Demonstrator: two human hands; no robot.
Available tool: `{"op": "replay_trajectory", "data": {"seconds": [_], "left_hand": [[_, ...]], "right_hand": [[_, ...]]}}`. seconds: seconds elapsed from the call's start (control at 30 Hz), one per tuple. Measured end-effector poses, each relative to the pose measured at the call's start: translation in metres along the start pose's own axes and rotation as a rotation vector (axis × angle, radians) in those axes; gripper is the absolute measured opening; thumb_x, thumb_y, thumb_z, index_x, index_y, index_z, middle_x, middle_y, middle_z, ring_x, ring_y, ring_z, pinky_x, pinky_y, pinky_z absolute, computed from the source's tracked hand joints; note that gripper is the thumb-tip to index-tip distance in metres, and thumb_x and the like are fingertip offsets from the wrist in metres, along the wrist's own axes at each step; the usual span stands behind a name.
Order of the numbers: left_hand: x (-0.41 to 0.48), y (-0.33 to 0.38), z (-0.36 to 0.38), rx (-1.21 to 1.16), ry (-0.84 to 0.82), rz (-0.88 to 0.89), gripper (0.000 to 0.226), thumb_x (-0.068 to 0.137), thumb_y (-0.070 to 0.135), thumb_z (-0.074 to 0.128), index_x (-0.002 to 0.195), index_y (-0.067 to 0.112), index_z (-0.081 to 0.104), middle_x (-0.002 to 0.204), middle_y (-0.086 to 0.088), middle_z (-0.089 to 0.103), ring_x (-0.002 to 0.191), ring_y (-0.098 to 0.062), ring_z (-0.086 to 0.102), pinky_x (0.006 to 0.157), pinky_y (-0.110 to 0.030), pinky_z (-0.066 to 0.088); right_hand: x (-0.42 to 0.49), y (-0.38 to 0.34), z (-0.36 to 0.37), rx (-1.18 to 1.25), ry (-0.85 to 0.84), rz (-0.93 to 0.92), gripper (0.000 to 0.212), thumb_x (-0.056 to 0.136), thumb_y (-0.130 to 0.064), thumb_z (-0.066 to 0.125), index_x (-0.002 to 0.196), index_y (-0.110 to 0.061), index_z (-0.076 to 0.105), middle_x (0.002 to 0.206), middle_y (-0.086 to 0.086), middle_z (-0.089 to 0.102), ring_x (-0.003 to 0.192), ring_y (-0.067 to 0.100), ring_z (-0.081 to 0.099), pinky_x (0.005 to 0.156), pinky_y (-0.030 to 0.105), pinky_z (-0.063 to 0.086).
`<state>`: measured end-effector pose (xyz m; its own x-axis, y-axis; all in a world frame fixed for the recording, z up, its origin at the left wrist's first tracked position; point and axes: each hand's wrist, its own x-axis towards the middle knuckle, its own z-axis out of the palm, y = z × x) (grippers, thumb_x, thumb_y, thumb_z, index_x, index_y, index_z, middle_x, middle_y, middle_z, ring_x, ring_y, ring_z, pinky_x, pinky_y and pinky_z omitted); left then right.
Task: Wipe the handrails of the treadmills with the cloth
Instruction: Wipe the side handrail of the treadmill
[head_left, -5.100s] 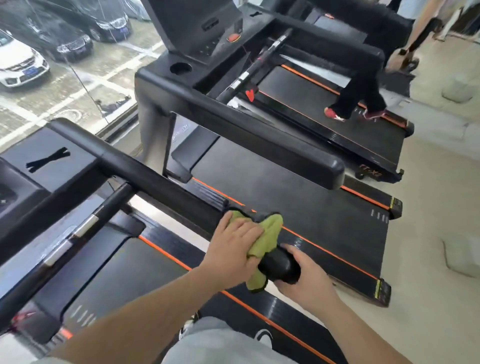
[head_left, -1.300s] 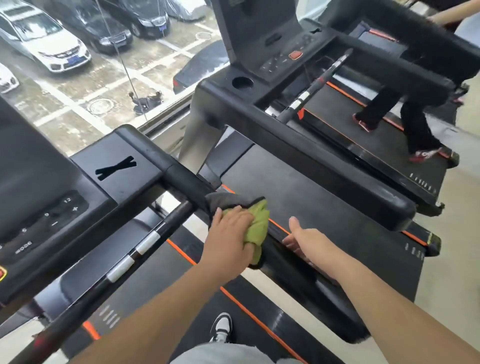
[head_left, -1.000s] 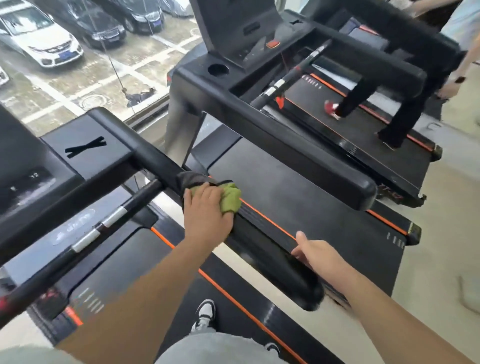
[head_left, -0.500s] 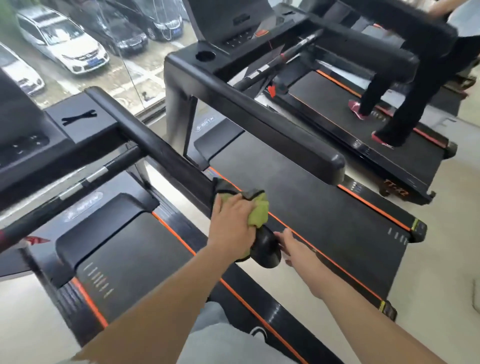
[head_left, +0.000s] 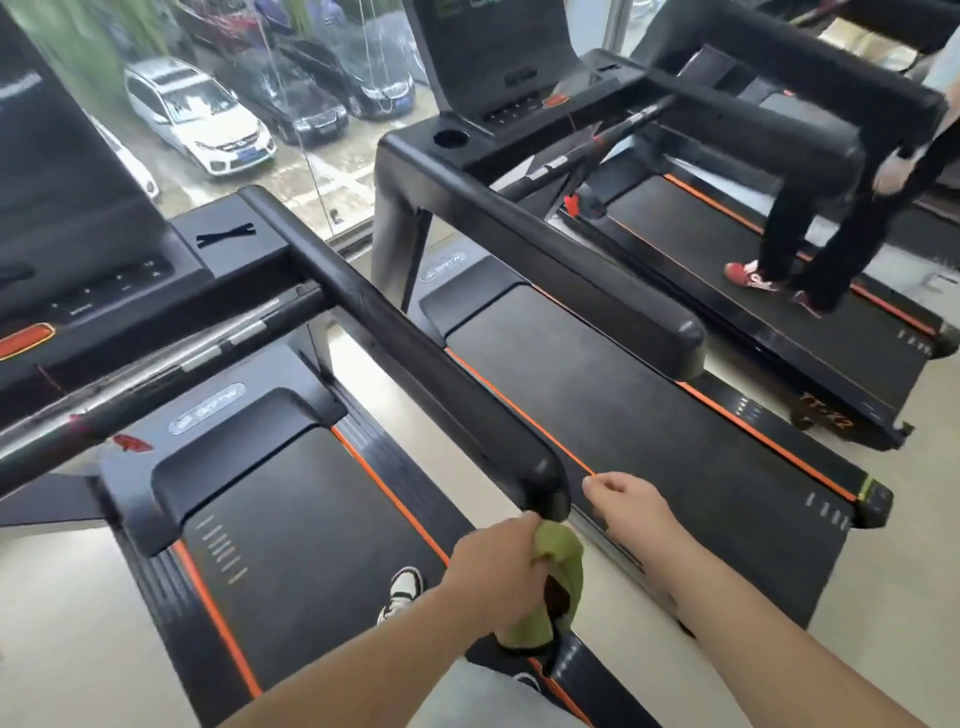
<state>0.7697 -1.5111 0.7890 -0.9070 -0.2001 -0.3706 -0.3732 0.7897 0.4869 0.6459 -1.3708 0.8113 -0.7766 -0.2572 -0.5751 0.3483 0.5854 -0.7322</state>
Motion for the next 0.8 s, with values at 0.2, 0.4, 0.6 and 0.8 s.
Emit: {"op": "replay_trajectory", "data": {"seconds": [0.2, 0.4, 0.6, 0.8], "left_hand": [[0.01, -0.02, -0.018, -0.887, 0.384, -0.666, 0.024, 0.092, 0.017, 0.043, 0.105, 0.011, 0.062, 0.104, -0.01, 0.068, 0.083, -0.023, 0.06, 0.062, -0.028, 0.049], [0.019, 0.04, -0.021, -1.192, 0.287, -0.602, 0.026, 0.081, 0.017, 0.049, 0.102, 0.032, 0.046, 0.098, -0.016, 0.061, 0.081, -0.034, 0.063, 0.072, -0.045, 0.056], [0.007, 0.051, -0.052, -1.263, 0.369, -0.486, 0.013, 0.085, 0.023, 0.068, 0.097, 0.021, 0.064, 0.092, -0.002, 0.072, 0.088, -0.022, 0.071, 0.085, -0.041, 0.059], [0.053, 0.017, -0.119, -0.845, 0.661, -0.225, 0.019, 0.093, 0.023, 0.062, 0.11, 0.025, 0.054, 0.095, 0.007, 0.061, 0.084, -0.007, 0.061, 0.073, -0.029, 0.046]], "right_hand": [[-0.003, -0.012, 0.007, -0.021, -0.032, -0.066, 0.031, 0.102, -0.033, 0.053, 0.102, -0.005, 0.065, 0.08, -0.001, 0.05, 0.073, 0.016, 0.042, 0.066, 0.029, 0.037], [-0.001, -0.013, 0.018, -0.044, 0.015, -0.088, 0.042, 0.102, -0.038, 0.051, 0.091, 0.003, 0.054, 0.074, 0.001, 0.044, 0.068, 0.015, 0.037, 0.064, 0.031, 0.032], [0.008, -0.014, 0.008, 0.009, 0.091, -0.085, 0.043, 0.098, -0.043, 0.056, 0.098, 0.0, 0.066, 0.078, 0.004, 0.06, 0.075, 0.018, 0.054, 0.075, 0.038, 0.052], [0.009, -0.029, 0.009, 0.052, 0.086, -0.101, 0.051, 0.085, -0.047, 0.055, 0.105, 0.0, 0.058, 0.095, 0.026, 0.059, 0.094, 0.046, 0.064, 0.096, 0.067, 0.048]]}}
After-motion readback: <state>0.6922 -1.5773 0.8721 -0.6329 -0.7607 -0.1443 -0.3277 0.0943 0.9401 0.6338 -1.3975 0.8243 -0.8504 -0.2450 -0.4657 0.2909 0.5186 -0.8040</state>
